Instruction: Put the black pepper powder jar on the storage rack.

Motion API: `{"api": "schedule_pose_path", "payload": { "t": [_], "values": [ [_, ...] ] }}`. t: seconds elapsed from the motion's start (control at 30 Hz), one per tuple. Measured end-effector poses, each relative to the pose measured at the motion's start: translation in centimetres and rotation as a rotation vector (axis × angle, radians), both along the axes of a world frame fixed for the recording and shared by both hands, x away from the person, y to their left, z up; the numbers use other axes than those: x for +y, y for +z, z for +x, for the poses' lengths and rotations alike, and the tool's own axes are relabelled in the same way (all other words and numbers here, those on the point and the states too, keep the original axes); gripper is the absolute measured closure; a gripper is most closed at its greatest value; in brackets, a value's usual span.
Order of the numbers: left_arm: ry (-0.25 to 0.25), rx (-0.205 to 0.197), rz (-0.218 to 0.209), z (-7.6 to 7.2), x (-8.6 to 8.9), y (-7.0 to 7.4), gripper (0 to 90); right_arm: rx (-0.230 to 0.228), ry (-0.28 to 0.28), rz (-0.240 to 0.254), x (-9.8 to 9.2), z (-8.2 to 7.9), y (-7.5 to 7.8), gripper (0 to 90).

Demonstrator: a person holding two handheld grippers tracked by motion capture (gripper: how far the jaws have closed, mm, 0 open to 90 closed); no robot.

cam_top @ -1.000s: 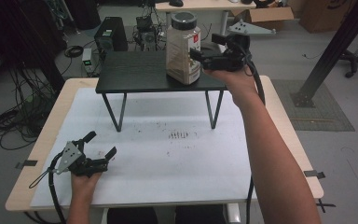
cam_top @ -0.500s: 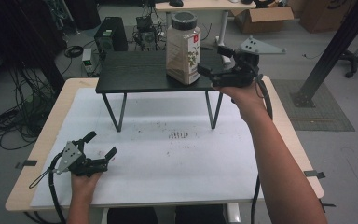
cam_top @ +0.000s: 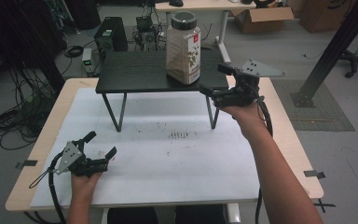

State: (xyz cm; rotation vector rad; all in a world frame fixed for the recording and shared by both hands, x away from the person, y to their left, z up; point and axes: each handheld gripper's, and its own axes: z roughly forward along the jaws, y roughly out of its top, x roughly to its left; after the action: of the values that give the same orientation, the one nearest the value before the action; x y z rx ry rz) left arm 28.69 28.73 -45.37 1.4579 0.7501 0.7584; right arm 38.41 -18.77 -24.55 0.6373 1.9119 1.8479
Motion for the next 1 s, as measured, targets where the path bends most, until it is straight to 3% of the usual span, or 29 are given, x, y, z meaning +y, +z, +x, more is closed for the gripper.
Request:
{"api": "schedule_pose_path", "payload": {
  "t": [0.57,1.0],
  "values": [
    [0.000,0.002,0.002,0.0,0.0,0.0,0.2,0.024,0.025,0.009,-0.6,-1.5,-4.3,0.0],
    [-0.001,0.001,0.002,0.0,0.0,0.0,0.2,0.068,0.032,0.010,-1.1,-2.2,-9.2,0.0]
  ]
}}
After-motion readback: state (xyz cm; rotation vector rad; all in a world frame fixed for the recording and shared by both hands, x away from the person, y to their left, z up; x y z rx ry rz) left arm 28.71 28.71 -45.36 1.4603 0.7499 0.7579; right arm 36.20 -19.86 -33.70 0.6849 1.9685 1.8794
